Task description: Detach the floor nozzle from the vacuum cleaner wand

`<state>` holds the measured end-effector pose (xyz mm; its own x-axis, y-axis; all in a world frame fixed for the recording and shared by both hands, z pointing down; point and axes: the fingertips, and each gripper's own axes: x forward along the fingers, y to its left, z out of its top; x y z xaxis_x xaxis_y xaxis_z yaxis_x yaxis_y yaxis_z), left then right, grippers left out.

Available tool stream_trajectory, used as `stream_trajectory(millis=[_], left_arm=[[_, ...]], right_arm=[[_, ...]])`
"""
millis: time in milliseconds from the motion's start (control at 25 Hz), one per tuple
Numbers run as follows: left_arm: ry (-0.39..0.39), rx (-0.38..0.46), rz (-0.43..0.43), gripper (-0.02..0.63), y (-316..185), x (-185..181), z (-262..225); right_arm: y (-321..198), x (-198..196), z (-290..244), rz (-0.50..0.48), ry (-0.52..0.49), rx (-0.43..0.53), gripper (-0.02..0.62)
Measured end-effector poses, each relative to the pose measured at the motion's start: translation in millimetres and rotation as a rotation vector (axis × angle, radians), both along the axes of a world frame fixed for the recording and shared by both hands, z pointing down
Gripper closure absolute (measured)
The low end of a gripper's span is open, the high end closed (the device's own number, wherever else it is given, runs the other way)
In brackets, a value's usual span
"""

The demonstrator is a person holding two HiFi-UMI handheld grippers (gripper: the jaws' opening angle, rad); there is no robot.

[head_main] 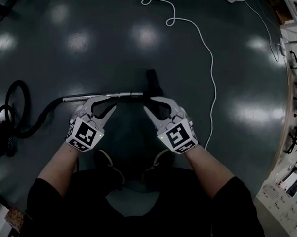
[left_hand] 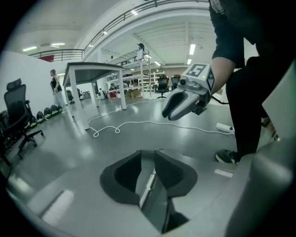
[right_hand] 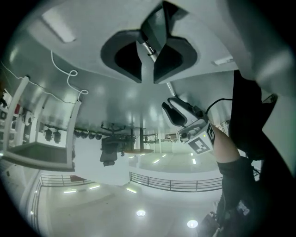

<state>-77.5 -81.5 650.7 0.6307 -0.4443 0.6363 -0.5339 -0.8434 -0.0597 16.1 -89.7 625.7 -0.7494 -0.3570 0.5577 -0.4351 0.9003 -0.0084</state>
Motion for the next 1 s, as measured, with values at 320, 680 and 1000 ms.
stream_trajectory(millis=[320, 680, 1000], left_arm=[[-0.248, -0.102, 0.263, 0.445, 11.6, -9.2, 131.1], [-0.539, -0.140, 0.430, 0.361, 13.7, -26.7, 222.7], [-0.744, -0.171, 0.429, 0.394, 4.1, -41.8, 280.7]], right_arm=[[-2.8, 5.2, 95.4, -0.206, 0.191, 0.016, 0.475], [8.7, 11.4, 167.6, -0.382, 0.456, 0.105, 0.414], [4.9, 11.8, 219.8, -0.407, 0.708, 0.237, 0.387]])
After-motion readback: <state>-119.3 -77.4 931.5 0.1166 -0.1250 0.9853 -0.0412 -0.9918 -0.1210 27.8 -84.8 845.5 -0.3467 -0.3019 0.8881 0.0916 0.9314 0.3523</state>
